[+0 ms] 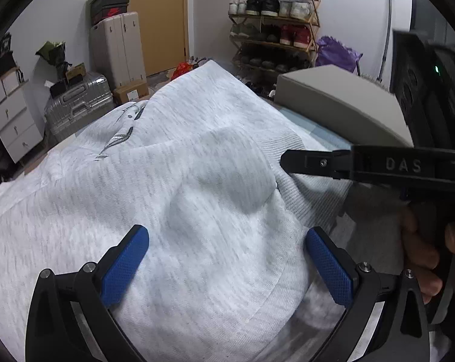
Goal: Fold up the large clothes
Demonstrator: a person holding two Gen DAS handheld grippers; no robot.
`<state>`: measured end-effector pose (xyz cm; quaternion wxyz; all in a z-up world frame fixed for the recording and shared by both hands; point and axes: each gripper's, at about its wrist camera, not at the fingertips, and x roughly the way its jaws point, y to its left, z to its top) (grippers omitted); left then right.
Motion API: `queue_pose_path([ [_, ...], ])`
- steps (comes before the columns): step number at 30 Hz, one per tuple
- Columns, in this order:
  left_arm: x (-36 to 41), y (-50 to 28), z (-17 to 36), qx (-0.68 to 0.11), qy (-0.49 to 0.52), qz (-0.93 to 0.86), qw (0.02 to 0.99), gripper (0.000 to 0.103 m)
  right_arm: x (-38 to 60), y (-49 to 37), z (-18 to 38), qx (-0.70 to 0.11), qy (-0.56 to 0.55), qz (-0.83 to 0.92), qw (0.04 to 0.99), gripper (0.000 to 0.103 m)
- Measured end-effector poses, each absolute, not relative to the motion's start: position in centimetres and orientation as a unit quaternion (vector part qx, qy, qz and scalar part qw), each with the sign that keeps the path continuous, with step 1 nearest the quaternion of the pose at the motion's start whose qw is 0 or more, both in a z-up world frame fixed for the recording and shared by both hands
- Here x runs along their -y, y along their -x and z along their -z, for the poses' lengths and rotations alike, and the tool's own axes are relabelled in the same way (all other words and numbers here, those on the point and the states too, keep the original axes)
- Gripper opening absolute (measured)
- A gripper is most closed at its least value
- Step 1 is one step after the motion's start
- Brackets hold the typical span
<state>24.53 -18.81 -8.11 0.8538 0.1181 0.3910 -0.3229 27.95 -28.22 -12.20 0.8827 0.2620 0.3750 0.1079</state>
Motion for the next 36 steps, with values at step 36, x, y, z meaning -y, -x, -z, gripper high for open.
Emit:
queue_pose_path([
  [36,18.0,-24.6,8.1,-0.398,-0.090,0.343,0.846,0.101,28.1,-25.6,10.6,-0.342,-0.210,-0.095,0.911,0.004],
])
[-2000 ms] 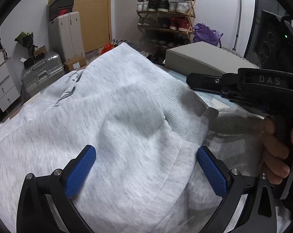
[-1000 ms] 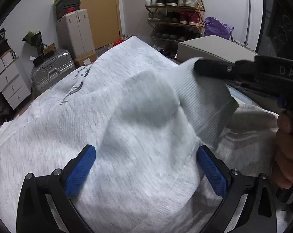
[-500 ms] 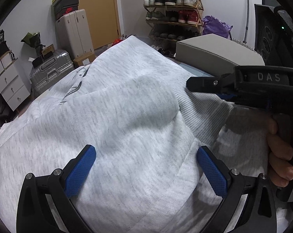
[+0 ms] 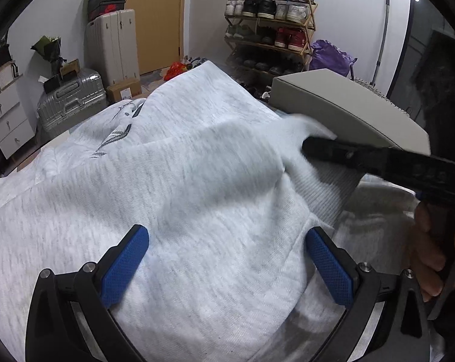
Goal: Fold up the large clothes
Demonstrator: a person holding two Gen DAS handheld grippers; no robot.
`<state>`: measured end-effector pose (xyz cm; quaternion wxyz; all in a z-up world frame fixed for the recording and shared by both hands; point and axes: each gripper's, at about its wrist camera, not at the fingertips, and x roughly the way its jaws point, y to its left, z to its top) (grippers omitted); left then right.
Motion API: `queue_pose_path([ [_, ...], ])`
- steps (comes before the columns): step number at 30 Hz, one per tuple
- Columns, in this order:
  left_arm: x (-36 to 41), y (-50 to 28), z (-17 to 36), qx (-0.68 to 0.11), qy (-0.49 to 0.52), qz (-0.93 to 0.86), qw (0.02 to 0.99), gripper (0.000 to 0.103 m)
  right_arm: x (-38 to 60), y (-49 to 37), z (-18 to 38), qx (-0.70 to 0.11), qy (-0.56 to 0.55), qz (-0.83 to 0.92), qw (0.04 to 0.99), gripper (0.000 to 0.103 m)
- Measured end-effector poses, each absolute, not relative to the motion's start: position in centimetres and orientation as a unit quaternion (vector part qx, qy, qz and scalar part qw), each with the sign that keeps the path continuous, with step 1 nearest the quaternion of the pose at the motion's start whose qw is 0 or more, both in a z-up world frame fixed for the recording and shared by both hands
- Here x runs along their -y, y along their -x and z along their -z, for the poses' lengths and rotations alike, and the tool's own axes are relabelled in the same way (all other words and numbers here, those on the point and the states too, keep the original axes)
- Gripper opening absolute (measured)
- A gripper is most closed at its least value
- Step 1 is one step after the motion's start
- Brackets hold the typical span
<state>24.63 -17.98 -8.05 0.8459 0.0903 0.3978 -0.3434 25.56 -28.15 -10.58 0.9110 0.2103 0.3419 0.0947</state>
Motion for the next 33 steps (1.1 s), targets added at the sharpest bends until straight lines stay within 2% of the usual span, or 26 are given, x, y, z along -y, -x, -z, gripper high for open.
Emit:
queue_pose_path([
  [3,18.8,-24.2,8.2,-0.396,-0.115,0.332,0.849,0.101,28.7,-26.2,11.6,-0.366,-0.231,-0.092,0.897,0.005],
  [5,18.6,-24.1,7.9,-0.392,-0.109,0.332,0.851,0.101,28.8,-26.0,11.3,-0.360,-0.227,-0.086,0.901,0.009],
  [10,16.2,-24.7,6.2,-0.358,-0.035,0.324,0.875,0.101,29.8,-26.2,11.9,-0.368,-0.262,-0.079,0.889,0.009],
  [13,15.8,-26.4,7.6,-0.398,-0.019,0.286,0.871,0.101,29.1,-26.5,11.6,-0.369,-0.253,-0.077,0.891,0.010],
  [18,18.1,-26.0,8.4,-0.404,-0.094,0.258,0.873,0.101,28.7,-26.7,11.7,-0.378,-0.238,-0.077,0.891,0.010],
  [21,17.7,-26.0,8.3,-0.401,-0.087,0.262,0.873,0.101,29.1,-26.8,11.8,-0.379,-0.249,-0.084,0.887,0.014],
  [23,17.2,-25.9,7.8,-0.403,-0.086,0.260,0.873,0.101,29.2,-26.6,11.7,-0.375,-0.250,-0.086,0.888,0.018],
  [26,14.8,-24.5,5.7,-0.409,-0.080,0.232,0.879,0.101,28.8,-26.3,11.1,-0.360,-0.245,-0.090,0.896,0.039],
  [28,11.8,-22.5,4.1,-0.403,-0.067,0.222,0.885,0.101,28.3,-25.9,10.5,-0.348,-0.229,-0.089,0.905,0.057],
  [30,8.2,-20.5,3.3,-0.403,-0.060,0.192,0.893,0.101,27.9,-25.6,10.0,-0.340,-0.213,-0.087,0.912,0.068],
  [33,2.0,-17.0,3.9,-0.423,-0.038,0.125,0.897,0.101,27.2,-25.4,9.5,-0.348,-0.208,-0.099,0.909,0.072],
])
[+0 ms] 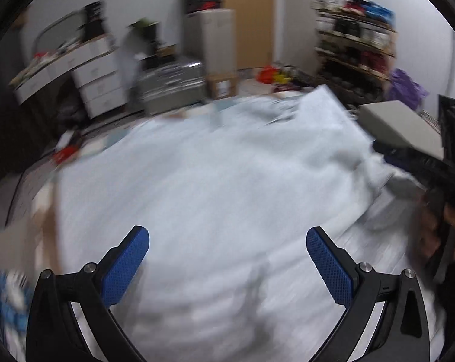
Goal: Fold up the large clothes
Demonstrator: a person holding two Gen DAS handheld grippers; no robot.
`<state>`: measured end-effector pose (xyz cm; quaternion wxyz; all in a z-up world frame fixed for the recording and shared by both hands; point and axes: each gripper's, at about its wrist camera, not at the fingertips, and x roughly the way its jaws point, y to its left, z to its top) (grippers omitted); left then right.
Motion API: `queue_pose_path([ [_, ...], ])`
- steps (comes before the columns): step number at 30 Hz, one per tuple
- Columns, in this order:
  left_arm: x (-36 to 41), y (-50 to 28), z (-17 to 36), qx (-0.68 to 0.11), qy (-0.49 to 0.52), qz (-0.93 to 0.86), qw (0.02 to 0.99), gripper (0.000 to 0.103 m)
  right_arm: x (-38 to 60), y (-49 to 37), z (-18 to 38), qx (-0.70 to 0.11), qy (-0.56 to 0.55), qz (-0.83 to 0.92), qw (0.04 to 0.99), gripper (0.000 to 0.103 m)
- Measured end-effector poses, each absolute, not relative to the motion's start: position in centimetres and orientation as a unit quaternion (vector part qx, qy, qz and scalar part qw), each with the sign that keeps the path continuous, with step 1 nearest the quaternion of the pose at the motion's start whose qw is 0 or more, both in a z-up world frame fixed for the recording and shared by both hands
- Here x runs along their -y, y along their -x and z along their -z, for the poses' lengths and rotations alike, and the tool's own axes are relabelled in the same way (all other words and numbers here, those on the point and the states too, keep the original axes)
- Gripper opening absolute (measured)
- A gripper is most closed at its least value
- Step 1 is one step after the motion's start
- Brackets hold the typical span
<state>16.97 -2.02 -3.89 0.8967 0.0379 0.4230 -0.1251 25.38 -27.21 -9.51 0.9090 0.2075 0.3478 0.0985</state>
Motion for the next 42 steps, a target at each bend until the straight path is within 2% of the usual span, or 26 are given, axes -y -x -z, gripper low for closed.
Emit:
queue_pose_path([
  [5,-6.4,-9.1,6.9,-0.474,0.008,0.026,0.880,0.101,25.9,-23.1,7.5,-0.375,-0.197,-0.134,0.896,0.074],
  [7,-8.1,-5.8,7.8,-0.477,0.029,0.015,0.878,0.101,24.9,-21.4,6.7,-0.390,-0.165,-0.137,0.896,0.082],
  [8,-8.4,-4.6,8.1,-0.479,0.038,0.012,0.877,0.101,24.4,-20.5,6.6,-0.401,-0.147,-0.137,0.894,0.083],
  [11,-7.9,-1.4,9.0,-0.491,0.060,0.016,0.869,0.101,22.4,-17.6,6.9,-0.438,-0.085,-0.145,0.883,0.083],
  [16,-6.1,3.0,7.8,-0.469,0.015,0.026,0.882,0.101,20.7,-11.1,8.5,-0.443,-0.031,-0.164,0.881,0.083],
  [21,-6.3,6.5,5.4,-0.430,0.030,0.047,0.901,0.101,22.0,-6.2,8.6,-0.424,-0.019,-0.154,0.892,0.083],
  [30,-5.1,10.3,7.4,-0.410,-0.006,-0.020,0.912,0.101,25.5,3.6,6.9,-0.341,-0.021,-0.148,0.928,0.083],
  [32,-4.8,10.0,8.0,-0.417,-0.045,-0.047,0.907,0.102,26.6,5.7,6.7,-0.322,-0.024,-0.147,0.935,0.084],
  [34,-4.7,9.9,7.8,-0.415,-0.061,-0.057,0.906,0.102,27.6,6.4,6.4,-0.313,-0.016,-0.140,0.939,0.088],
  [39,-4.7,11.1,6.2,-0.389,-0.004,0.023,0.921,0.101,28.4,5.4,7.2,-0.328,-0.022,-0.110,0.938,0.088],
  [42,-2.8,11.6,5.5,-0.365,-0.033,0.076,0.927,0.101,27.5,5.0,8.7,-0.346,-0.023,-0.117,0.931,0.088],
])
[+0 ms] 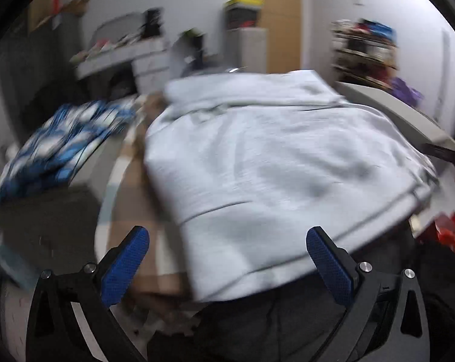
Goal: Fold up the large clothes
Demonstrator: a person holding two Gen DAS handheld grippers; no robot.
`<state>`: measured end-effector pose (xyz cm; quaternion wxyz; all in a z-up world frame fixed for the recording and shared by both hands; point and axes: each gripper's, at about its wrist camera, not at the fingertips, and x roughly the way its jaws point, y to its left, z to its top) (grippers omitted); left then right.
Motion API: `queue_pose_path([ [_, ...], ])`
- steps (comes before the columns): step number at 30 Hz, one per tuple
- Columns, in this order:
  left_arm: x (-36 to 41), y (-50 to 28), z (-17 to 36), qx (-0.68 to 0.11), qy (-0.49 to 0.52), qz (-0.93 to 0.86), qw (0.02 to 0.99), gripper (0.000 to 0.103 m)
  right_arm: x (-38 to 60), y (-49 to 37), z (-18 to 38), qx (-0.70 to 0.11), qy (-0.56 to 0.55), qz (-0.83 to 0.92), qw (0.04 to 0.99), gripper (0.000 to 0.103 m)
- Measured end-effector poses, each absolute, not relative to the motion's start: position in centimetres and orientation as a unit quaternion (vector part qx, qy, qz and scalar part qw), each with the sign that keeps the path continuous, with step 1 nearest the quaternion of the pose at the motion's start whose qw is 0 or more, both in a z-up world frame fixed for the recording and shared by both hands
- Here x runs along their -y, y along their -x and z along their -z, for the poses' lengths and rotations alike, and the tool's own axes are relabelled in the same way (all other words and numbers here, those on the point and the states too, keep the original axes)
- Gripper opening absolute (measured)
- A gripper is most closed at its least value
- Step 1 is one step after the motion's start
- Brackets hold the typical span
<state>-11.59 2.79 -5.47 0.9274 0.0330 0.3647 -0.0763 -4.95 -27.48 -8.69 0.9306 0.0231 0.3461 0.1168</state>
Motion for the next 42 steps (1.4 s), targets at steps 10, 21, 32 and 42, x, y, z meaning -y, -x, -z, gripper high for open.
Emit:
queue_pose_path([
  [10,-1.6,8.8,10.1,-0.416,-0.117,0.044,0.901,0.102,17.3,8.0,11.1,-0.340,0.101,-0.246,0.902,0.088],
  [21,-2.5,9.9,8.5,-0.379,-0.054,0.025,0.924,0.102,17.2,8.0,11.5,-0.299,0.111,-0.189,0.929,0.088],
  [32,-3.1,9.6,9.5,-0.379,-0.021,0.015,0.925,0.085,15.1,8.9,12.2,-0.308,0.142,-0.249,0.907,0.088],
  [42,-2.4,10.6,8.6,-0.357,-0.028,0.043,0.933,0.024,18.2,7.0,11.8,-0.298,0.108,-0.133,0.939,0.088],
])
